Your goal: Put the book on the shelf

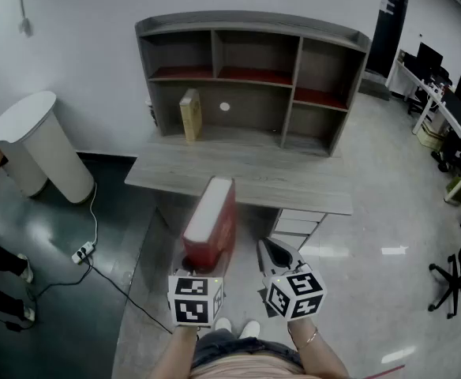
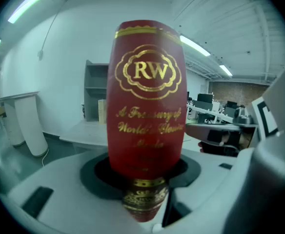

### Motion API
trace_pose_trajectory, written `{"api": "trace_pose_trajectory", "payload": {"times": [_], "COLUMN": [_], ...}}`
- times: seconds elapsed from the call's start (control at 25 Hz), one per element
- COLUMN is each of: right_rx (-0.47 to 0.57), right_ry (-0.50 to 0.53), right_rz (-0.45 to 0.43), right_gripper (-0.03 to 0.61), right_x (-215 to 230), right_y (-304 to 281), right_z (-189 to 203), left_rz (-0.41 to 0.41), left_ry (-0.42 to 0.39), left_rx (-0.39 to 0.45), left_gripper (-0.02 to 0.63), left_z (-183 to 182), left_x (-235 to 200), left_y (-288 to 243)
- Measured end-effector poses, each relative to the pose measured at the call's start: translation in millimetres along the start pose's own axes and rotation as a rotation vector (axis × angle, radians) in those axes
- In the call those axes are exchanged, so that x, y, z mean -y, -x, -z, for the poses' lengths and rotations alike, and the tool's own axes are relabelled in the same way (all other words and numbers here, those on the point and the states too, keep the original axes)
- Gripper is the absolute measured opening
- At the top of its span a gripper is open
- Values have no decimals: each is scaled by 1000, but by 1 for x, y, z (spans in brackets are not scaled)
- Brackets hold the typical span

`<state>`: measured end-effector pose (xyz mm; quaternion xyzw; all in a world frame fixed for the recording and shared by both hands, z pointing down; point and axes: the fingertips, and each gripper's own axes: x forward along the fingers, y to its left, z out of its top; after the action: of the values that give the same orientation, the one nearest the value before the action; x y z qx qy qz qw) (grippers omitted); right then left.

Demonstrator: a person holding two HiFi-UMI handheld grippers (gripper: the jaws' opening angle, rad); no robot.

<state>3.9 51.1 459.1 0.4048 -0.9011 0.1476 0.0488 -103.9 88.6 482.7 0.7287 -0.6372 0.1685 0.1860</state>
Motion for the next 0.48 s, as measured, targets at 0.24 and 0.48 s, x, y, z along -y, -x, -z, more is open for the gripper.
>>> {"api": "trace_pose_trajectory", "payload": {"times": [0.24, 0.48], "right_rx": [9, 18], "right_ry": [15, 7], "right_rz": [-3, -8], "right_gripper": [8, 8], "right_x": [16, 25], "right_y": [-1, 3], "right_z": [-6, -7], "left_rz": [-11, -24], "left_ry": [-5, 1], "left_rx": [11, 9], "left_gripper": [229, 229], "left_z": [-7, -8], "left_x": [11, 15], "left_y": [-9, -11]}}
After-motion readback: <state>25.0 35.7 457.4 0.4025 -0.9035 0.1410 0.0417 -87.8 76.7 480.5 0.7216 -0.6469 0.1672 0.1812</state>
